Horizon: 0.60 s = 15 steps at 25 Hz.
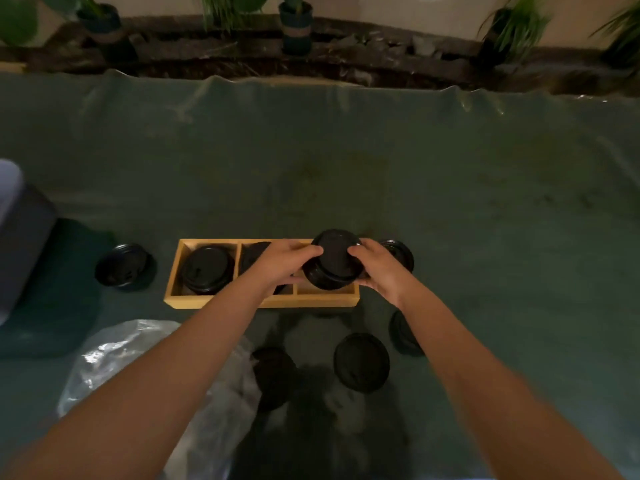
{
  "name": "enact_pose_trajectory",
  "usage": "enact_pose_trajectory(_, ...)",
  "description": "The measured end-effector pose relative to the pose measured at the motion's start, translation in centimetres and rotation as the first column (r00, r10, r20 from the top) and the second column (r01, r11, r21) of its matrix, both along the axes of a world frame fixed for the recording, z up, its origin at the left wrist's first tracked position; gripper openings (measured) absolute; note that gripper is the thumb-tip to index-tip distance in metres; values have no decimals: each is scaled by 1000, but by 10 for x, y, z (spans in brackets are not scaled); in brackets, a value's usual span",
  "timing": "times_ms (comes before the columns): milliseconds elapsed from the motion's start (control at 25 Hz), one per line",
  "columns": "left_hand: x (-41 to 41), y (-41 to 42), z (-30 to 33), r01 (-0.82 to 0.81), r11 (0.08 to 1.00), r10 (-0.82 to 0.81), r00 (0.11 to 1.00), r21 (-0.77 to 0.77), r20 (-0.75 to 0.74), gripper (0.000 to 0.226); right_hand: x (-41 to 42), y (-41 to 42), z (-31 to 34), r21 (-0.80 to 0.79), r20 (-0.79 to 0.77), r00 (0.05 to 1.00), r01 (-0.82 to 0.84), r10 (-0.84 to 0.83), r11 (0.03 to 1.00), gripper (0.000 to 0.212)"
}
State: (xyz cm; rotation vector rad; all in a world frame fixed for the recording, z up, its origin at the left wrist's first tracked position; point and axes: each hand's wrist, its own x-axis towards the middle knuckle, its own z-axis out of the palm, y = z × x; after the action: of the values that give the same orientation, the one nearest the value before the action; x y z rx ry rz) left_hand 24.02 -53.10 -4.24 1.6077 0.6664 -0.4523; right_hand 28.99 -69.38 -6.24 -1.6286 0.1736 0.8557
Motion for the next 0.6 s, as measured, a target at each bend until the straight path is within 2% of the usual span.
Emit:
enact_pose_trajectory(120,3,-10,-17,-20,996,24,998,85,-50,23,12,1,-19,-251,181,958,-174,223,952,36)
enact_pose_trajectory(240,2,-13,-29,61,969,-49,997,239,-58,24,23,-1,-30,-515,369,804,-241,467,823,41)
enact_pose_trajectory(360,-1,-14,-37,143,860,-150,988,489,-25,28,26,-3,-41,-550,393,743,-282,541,786,38)
enact_pose_trajectory(440,-6,-16,-40,76,760,-143,988,646,52,26,22,-2,-50,-576,433,704,-265,563,773,38)
enact_pose_trajectory(600,-9,-28,-43,-81,727,-55,983,681,176,22,21,-1,-52,-523,544,717,-118,437,844,40)
